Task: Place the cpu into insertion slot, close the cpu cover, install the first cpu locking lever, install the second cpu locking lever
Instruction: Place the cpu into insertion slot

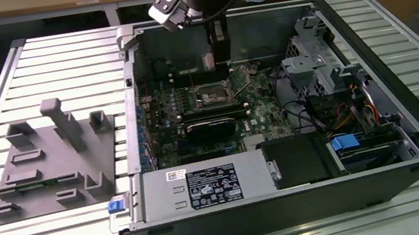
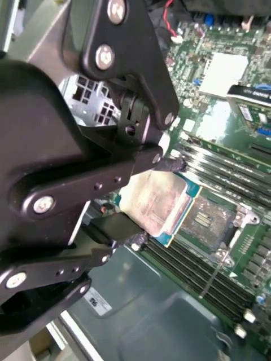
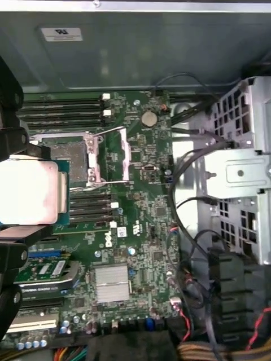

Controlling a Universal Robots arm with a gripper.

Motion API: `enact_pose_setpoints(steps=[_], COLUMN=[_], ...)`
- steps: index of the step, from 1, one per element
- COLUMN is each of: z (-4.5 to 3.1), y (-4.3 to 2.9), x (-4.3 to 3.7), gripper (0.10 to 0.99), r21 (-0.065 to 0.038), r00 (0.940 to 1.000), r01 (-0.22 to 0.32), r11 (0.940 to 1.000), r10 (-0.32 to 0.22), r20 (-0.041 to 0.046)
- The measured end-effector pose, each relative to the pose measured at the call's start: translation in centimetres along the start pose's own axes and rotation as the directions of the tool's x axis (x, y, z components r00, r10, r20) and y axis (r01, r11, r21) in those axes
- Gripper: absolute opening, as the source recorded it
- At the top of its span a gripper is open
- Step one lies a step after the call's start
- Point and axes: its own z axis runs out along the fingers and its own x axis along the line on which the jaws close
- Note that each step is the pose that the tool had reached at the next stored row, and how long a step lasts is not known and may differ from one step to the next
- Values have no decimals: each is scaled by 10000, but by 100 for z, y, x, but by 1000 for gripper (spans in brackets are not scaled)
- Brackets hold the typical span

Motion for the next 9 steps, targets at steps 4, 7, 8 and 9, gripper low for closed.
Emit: enact_pose_setpoints(steps=[4,7,8,9], z=[70,117,125,134], y=[-14,-19,-20,-21], x=[10,27,27,26], gripper=[541,541,541,541], r21=[-19,-22,-22,-21], r00=[9994,9993,9993,9993], r01=[340,375,376,375], r11=[9994,9993,9993,9993], r10=[-340,-376,-376,-375], r20=[-32,-38,-38,-37])
